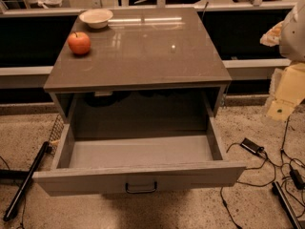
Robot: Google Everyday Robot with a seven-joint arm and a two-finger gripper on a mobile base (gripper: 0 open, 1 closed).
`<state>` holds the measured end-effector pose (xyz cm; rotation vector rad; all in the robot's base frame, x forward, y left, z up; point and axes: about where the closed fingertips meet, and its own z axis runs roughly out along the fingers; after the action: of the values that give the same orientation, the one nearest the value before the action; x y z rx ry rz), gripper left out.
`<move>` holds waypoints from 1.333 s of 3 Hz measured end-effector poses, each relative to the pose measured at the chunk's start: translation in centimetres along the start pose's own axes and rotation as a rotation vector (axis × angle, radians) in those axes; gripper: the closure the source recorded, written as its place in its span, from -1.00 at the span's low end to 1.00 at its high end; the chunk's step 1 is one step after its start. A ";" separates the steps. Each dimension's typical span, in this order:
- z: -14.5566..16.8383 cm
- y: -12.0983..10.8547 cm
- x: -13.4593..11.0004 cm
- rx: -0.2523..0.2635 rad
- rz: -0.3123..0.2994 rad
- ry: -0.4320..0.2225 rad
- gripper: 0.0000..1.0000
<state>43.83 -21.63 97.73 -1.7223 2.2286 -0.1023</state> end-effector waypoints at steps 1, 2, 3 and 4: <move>0.6 -0.6 -1.3 0.002 -0.013 -0.027 -1.00; 5.2 -3.4 -9.5 -0.031 -0.085 -0.149 -1.00; 9.2 -6.1 -21.1 -0.061 -0.172 -0.280 -1.00; 13.1 -6.6 -36.1 -0.127 -0.260 -0.407 -1.00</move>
Offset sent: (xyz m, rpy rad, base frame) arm 0.1437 0.1893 -0.0472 0.2571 -0.0282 0.2667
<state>61.81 12.75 94.52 -1.8917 1.7470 0.3101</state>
